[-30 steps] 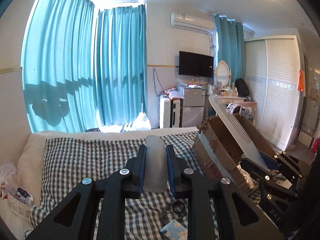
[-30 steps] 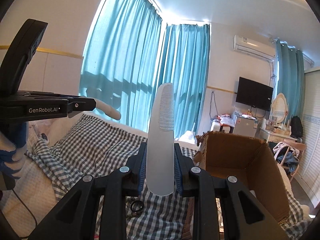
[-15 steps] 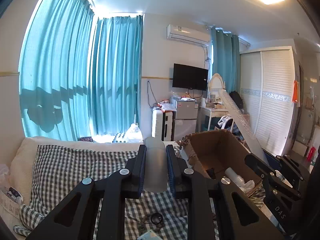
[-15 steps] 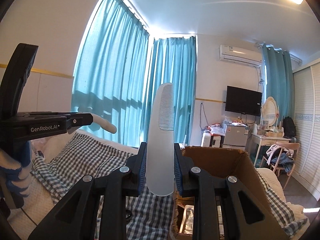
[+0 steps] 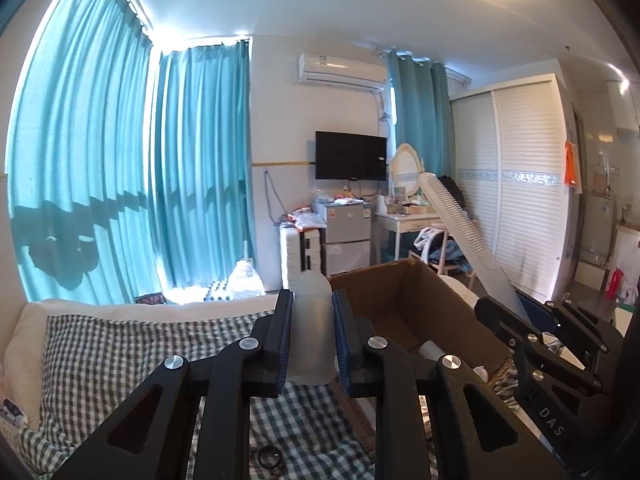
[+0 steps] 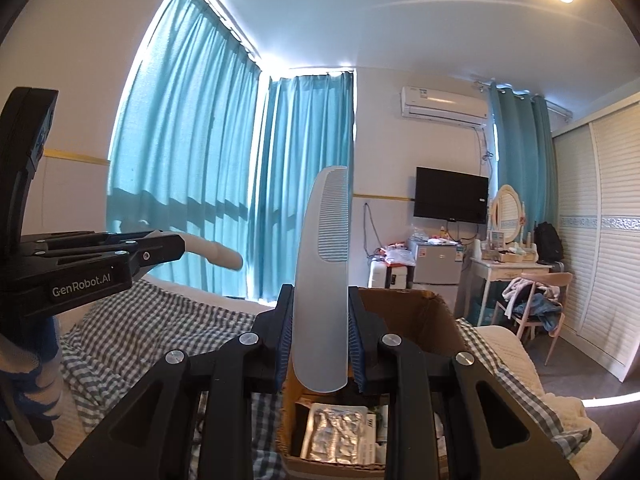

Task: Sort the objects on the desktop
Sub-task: 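Carry the white tube and white comb over the cardboard box with both grippers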

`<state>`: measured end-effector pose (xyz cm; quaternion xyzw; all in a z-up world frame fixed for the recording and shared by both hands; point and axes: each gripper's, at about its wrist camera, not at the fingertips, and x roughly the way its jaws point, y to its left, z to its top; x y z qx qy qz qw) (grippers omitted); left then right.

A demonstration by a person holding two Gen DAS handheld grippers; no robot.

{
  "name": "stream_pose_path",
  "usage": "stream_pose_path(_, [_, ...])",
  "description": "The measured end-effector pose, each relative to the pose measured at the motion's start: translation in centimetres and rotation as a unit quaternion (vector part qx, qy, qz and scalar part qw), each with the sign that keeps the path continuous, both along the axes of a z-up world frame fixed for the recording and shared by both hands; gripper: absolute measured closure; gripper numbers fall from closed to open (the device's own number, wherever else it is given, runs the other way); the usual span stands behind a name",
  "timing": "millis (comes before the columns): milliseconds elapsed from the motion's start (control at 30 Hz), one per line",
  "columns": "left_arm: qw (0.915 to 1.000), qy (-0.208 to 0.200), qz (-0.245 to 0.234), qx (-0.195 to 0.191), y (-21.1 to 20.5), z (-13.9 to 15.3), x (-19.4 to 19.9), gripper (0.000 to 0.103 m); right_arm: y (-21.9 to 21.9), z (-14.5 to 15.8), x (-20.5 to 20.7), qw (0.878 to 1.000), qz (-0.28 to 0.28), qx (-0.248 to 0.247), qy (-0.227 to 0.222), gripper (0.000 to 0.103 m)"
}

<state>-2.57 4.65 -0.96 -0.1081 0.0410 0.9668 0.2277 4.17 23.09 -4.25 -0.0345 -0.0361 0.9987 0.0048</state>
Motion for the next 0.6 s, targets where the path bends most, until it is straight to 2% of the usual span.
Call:
stream_pose_path(500, [0.9983,-0.007,-0.055,-0.019,6.1,-0.2,-2.4,0.083,4.1,-2.1,-1.9,0.997,-0.076,0.001,-0.031,0.079])
stream_pose_path(567, [0.9975,-0.012,-0.067,-0.02,7.2,-0.4,-3.0,0.083,4.8,-2.6,-2.4,0.996,-0.079,-0.006,-0.04,0.086])
stream_pose_path(600, [0.9972,-0.015,-0.071,-0.022,7.6,-0.6,-3.1,0.083,5.1,-2.9,-2.8,0.996,-0.08,-0.01,-0.047,0.086])
